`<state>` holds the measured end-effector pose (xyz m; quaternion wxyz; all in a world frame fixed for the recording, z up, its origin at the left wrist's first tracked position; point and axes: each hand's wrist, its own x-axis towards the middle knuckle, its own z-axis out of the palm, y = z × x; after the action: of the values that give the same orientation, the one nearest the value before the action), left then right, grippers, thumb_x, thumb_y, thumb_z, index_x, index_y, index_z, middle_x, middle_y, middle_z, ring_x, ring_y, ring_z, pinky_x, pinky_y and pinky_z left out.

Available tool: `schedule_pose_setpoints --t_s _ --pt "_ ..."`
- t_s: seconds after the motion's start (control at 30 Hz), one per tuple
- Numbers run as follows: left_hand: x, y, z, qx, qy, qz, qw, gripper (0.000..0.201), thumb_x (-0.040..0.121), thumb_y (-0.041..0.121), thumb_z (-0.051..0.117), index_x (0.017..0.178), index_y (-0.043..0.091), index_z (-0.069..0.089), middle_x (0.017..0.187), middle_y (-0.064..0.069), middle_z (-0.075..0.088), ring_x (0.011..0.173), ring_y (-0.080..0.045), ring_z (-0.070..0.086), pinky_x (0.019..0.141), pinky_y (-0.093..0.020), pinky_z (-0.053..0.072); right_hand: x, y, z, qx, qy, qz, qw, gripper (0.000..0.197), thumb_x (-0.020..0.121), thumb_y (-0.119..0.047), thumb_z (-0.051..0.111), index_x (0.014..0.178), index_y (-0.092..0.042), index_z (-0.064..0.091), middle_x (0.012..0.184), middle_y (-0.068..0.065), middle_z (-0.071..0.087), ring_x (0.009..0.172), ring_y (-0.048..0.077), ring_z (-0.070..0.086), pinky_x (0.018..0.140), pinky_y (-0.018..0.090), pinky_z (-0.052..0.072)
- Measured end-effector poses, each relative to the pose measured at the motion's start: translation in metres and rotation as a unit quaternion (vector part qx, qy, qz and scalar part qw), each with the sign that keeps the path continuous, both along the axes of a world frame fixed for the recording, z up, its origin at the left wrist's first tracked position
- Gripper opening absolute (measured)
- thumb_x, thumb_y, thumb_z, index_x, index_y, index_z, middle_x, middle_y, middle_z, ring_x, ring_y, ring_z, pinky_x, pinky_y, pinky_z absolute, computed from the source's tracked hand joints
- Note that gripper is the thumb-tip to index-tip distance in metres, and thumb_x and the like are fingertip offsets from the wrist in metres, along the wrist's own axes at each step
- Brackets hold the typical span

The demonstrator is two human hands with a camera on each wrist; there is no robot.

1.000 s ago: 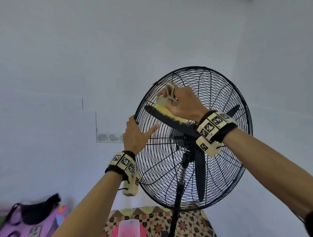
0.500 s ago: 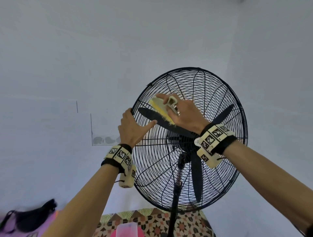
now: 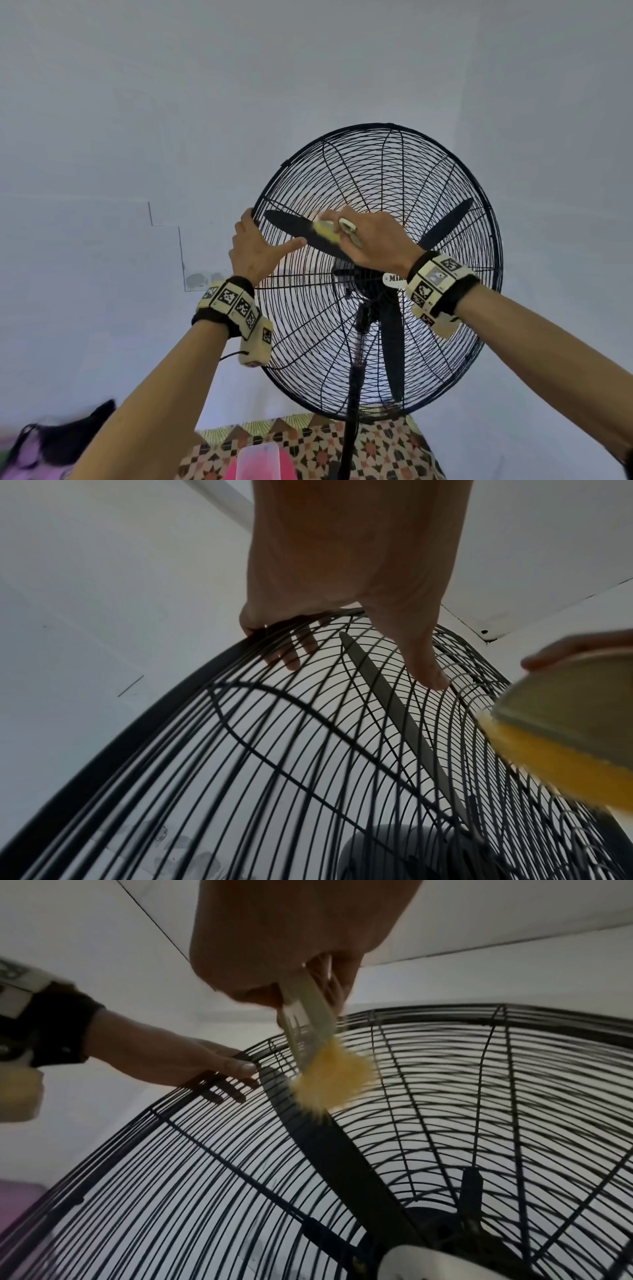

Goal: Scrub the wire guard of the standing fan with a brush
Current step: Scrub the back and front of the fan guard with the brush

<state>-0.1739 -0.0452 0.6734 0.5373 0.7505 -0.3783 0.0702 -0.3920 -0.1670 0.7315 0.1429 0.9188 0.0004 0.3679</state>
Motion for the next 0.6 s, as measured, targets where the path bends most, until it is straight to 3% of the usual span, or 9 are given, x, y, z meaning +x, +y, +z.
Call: schedule_pose_setpoints --t_s 0.07,0.1,0.2,0.27,0.33,0.4,0.47,0.53,0.6 --pt "0.001 0.0 0.001 0.002 0.007 -0.001 1.0 0.138 0.058 0.082 0.082 0.161 0.017 0.017 0.16 -0.011 0.035 0.144 -0.035 0.04 0.114 -0.065 0.037 -0.004 -0.008 0.001 -0.01 -0.02 -0.005 1.0 0.02 0.099 -0.03 0.059 0.112 -0.018 0.049 0.063 -0.01 0.057 0.039 -0.003 0.029 0.043 0.009 0.015" --pt "0.002 0.0 0.001 0.003 0.01 0.0 1.0 0.138 0.058 0.081 0.082 0.161 0.017 0.016 0.16 -0.011 0.034 0.144 -0.035 0.04 0.114 -0.065 0.037 -0.007 -0.01 0.003 -0.008 -0.028 0.001 1.0 0.017 0.099 -0.028 0.059 0.109 -0.016 0.052 0.06 -0.012 0.056 0.038 -0.004 0.027 0.042 0.007 0.014" --pt "0.001 -0.001 0.002 0.004 0.017 0.0 1.0 0.14 0.056 0.082 0.082 0.161 0.018 0.016 0.16 -0.011 0.034 0.145 -0.035 0.039 0.114 -0.064 0.037 -0.012 -0.013 0.003 0.013 -0.034 0.01 0.999 0.019 0.098 -0.038 0.042 0.111 -0.024 0.044 0.095 0.003 0.075 0.041 0.003 0.043 0.037 0.012 0.025" --pt "0.002 -0.001 0.002 0.002 0.024 -0.003 1.0 0.141 0.055 0.082 0.083 0.161 0.018 0.016 0.16 -0.011 0.034 0.144 -0.035 0.039 0.115 -0.063 0.038 -0.013 -0.018 -0.004 0.022 -0.011 0.02 0.999 0.024 0.099 -0.037 0.04 0.119 -0.024 0.043 0.117 0.005 0.073 0.046 0.007 0.05 0.037 0.013 0.031" --pt "0.003 -0.001 0.002 -0.002 0.033 -0.007 0.999 0.14 0.055 0.08 0.084 0.161 0.019 0.017 0.159 -0.011 0.035 0.144 -0.034 0.038 0.115 -0.062 0.037 -0.016 -0.023 -0.011 0.008 0.003 0.01 1.0 0.027 0.101 -0.034 0.044 0.126 -0.023 0.046 0.094 0.001 0.073 0.043 0.006 0.047 0.036 0.018 0.034" --pt "0.005 0.0 0.001 -0.005 0.04 -0.01 0.999 0.142 0.051 0.083 0.083 0.161 0.02 0.018 0.157 -0.011 0.036 0.143 -0.034 0.039 0.115 -0.063 0.038 -0.021 -0.029 -0.015 0.007 0.008 0.002 1.0 0.023 0.101 -0.031 0.055 0.118 -0.015 0.055 0.062 -0.012 0.053 0.038 -0.001 0.036 0.035 0.014 0.027" --pt "0.005 0.002 0.001 -0.007 0.044 -0.009 0.999 0.145 0.048 0.086 0.081 0.161 0.02 0.019 0.156 -0.012 0.038 0.143 -0.034 0.04 0.115 -0.063 0.038 -0.028 -0.033 -0.015 0.014 0.002 0.011 1.0 0.025 0.099 -0.033 0.056 0.109 -0.011 0.061 0.059 -0.018 0.048 0.037 -0.005 0.03 0.034 0.014 0.032" --pt "0.003 0.001 0.0 -0.013 0.046 -0.004 0.999 0.142 0.049 0.083 0.082 0.161 0.021 0.02 0.156 -0.012 0.037 0.143 -0.034 0.039 0.115 -0.063 0.036 -0.031 -0.03 -0.012 0.026 -0.017 0.018 0.999 0.027 0.096 -0.035 0.046 0.108 -0.014 0.057 0.082 -0.01 0.07 0.039 -0.003 0.035 0.046 0.009 0.041" --pt "-0.002 -0.002 0.0 -0.015 0.049 0.011 0.999 0.138 0.055 0.078 0.085 0.162 0.022 0.018 0.158 -0.013 0.035 0.145 -0.035 0.036 0.117 -0.064 0.033 -0.03 -0.026 -0.011 0.041 -0.014 0.039 0.998 0.021 0.098 -0.028 0.047 0.111 -0.013 0.053 0.118 -0.012 0.065 0.041 0.003 0.043 0.044 0.011 0.042"
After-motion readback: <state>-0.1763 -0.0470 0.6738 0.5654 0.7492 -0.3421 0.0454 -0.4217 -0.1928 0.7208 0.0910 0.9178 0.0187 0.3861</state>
